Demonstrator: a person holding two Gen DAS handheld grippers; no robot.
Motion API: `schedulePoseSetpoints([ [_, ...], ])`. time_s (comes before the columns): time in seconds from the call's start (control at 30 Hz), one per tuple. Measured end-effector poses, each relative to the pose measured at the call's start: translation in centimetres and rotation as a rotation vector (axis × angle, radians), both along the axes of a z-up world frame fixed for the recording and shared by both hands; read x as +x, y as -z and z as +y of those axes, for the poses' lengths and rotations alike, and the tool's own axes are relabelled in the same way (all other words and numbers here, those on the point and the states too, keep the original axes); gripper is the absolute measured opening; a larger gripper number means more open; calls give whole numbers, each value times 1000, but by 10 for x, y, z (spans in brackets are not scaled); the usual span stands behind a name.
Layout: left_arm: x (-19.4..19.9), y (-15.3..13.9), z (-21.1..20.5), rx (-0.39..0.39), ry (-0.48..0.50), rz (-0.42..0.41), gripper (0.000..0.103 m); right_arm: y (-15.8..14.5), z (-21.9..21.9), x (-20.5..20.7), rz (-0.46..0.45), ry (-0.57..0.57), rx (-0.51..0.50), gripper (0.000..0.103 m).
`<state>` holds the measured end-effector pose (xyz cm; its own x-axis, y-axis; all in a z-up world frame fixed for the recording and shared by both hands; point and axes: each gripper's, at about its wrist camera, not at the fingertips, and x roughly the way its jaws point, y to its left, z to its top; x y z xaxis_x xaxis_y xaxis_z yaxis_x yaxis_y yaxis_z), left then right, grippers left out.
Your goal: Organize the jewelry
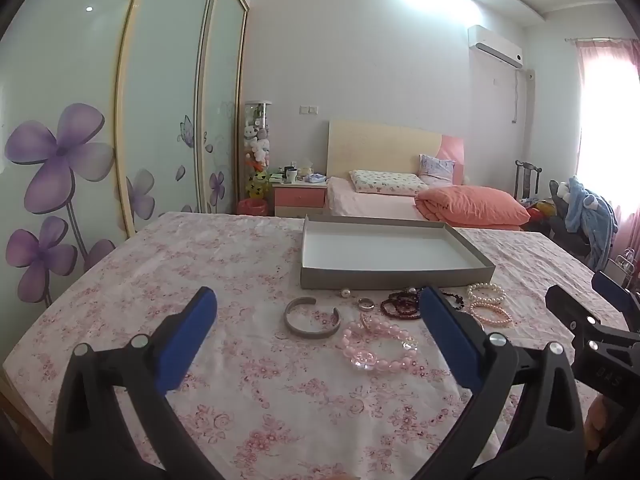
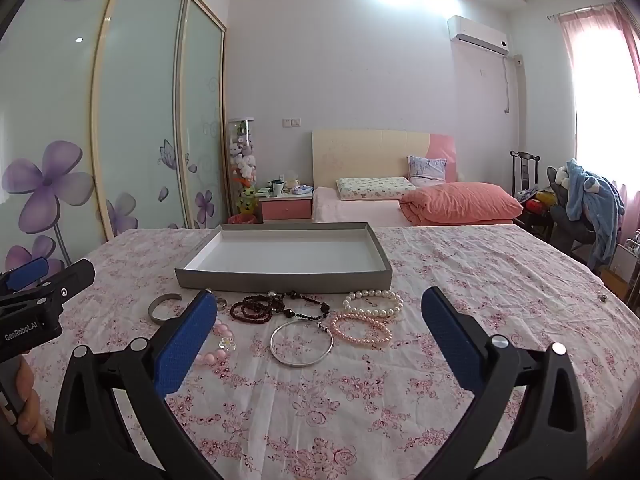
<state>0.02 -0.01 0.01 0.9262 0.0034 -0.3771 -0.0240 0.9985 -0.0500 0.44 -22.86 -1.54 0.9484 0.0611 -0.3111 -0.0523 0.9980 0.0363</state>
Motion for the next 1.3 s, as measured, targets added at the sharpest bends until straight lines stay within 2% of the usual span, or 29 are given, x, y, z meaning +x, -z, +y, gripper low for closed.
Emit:
schedulePoseSetpoints([
  [1.3, -2, 1, 5, -3, 3, -7, 99, 0, -2, 0, -3, 1, 8, 101],
])
